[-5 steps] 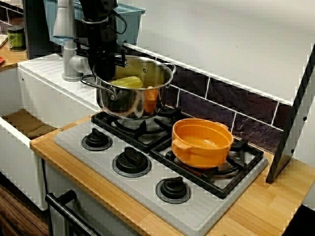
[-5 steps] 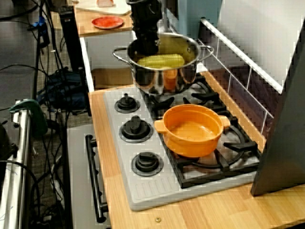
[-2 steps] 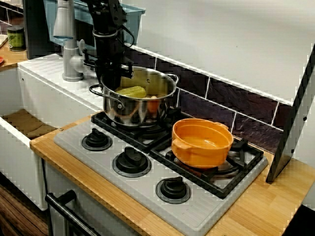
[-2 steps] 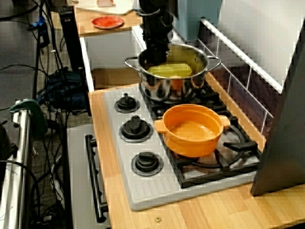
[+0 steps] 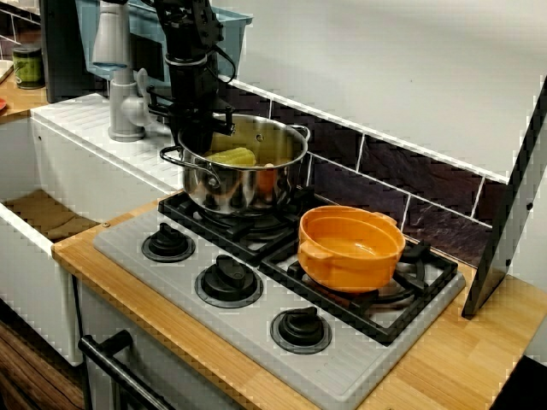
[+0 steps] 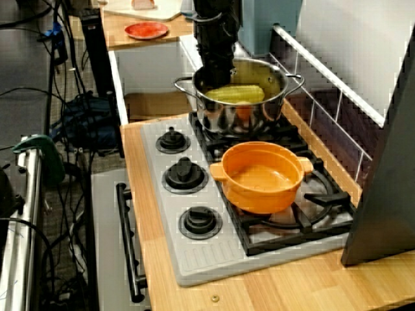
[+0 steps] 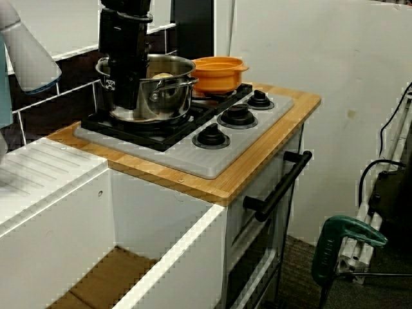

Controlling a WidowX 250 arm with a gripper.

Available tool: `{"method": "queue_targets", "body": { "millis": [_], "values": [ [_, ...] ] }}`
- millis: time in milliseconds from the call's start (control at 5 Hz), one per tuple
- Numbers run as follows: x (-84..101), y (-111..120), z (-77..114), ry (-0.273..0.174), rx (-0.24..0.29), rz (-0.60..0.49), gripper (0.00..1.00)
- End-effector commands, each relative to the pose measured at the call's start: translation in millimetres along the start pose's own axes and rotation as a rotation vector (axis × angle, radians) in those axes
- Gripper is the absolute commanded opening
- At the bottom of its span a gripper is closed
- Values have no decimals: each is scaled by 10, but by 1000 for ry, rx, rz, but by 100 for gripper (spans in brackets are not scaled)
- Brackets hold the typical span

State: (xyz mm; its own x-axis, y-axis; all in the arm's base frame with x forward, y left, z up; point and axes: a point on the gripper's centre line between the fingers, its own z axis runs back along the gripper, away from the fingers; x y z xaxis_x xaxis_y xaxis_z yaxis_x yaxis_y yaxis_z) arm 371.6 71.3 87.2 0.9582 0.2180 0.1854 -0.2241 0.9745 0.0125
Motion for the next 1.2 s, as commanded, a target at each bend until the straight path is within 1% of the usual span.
{"method": "queue_targets", "body": {
  "millis": [0, 400, 800, 1000],
  "values": [
    [62, 9, 250, -60, -2, -23, 100],
    [32, -29, 351, -67, -21, -34, 100],
    [50, -76, 547, -86, -42, -49, 100],
    [43, -126, 613, -86, -51, -63, 100]
  ]
}}
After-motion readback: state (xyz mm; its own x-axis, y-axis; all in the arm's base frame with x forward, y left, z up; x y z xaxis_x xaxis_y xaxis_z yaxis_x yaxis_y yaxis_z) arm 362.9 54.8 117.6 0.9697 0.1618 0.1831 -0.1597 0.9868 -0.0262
